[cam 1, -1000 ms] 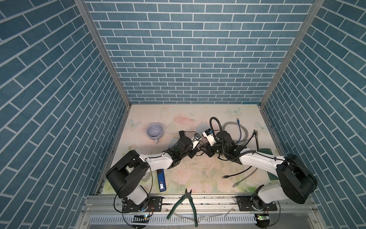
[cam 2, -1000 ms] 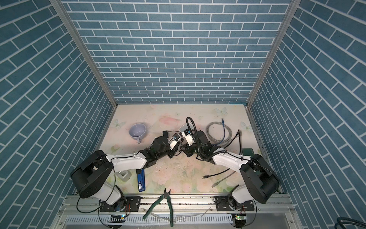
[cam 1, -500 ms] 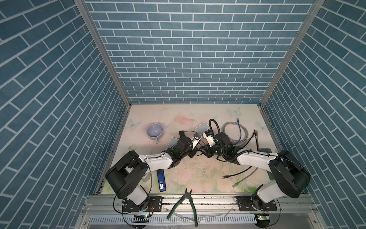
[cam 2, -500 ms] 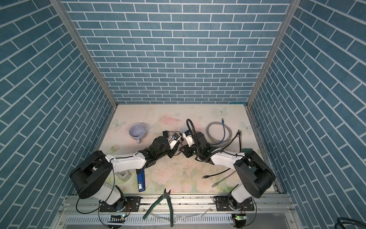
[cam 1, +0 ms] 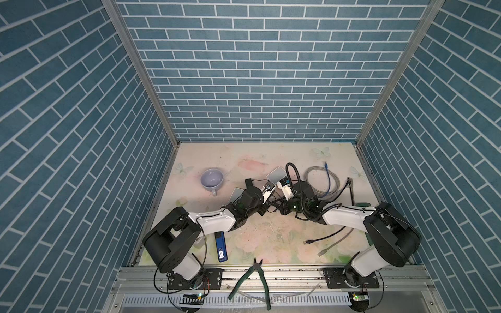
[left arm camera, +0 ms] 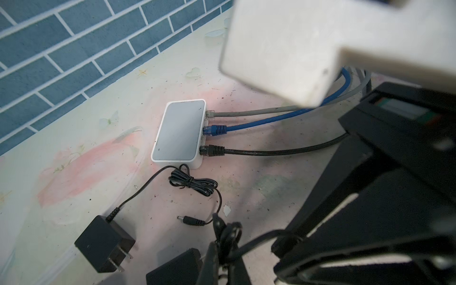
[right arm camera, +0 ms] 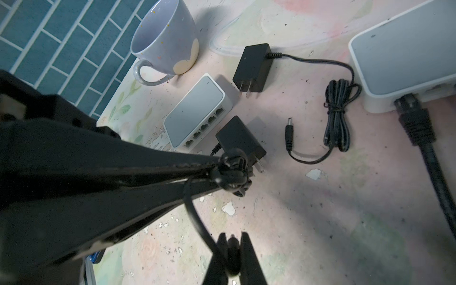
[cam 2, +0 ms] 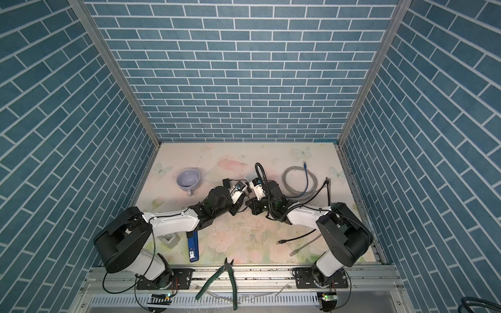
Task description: Insert the plug into the switch port
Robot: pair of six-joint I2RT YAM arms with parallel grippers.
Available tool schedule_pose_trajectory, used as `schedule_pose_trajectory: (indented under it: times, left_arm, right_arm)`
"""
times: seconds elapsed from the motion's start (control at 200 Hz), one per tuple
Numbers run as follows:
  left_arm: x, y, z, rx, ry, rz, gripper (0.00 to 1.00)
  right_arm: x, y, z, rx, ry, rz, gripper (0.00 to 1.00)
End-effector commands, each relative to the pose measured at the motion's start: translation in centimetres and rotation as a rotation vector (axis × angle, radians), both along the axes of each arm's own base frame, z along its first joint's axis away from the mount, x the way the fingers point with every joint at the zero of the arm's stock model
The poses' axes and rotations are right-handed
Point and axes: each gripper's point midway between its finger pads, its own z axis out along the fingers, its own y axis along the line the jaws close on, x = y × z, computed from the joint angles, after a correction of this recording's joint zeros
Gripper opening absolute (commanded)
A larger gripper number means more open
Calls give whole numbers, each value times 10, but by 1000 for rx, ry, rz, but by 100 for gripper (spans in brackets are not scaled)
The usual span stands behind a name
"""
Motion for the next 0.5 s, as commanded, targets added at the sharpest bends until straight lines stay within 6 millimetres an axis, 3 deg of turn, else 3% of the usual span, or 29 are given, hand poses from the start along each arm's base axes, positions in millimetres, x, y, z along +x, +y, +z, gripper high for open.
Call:
schedule_pose_trajectory:
  times: [0.0,0.085,0.17,0.245,0.385,0.42,0.495]
  left_arm:
    - [0,5,2,2,-5,23,3]
    - [1,10,1,17,-5,42,9]
    - [1,18,0,35,-9,75,30]
    - [1,28,2,51,-12,113,54]
    - [-3,45,8,71,6,156,84]
    - [-3,50,12,70,5,173,98]
    - [-4,64,17,59,7,220,100]
  right_arm:
    - [0,7,7,35,5,10,6]
    - [1,8,10,40,0,8,3]
    - [3,9,12,43,5,8,2]
    - [4,11,13,48,32,4,2]
    - [9,12,11,56,101,-14,1]
    - [10,12,11,59,119,-16,2]
    - [12,13,10,61,153,-16,1]
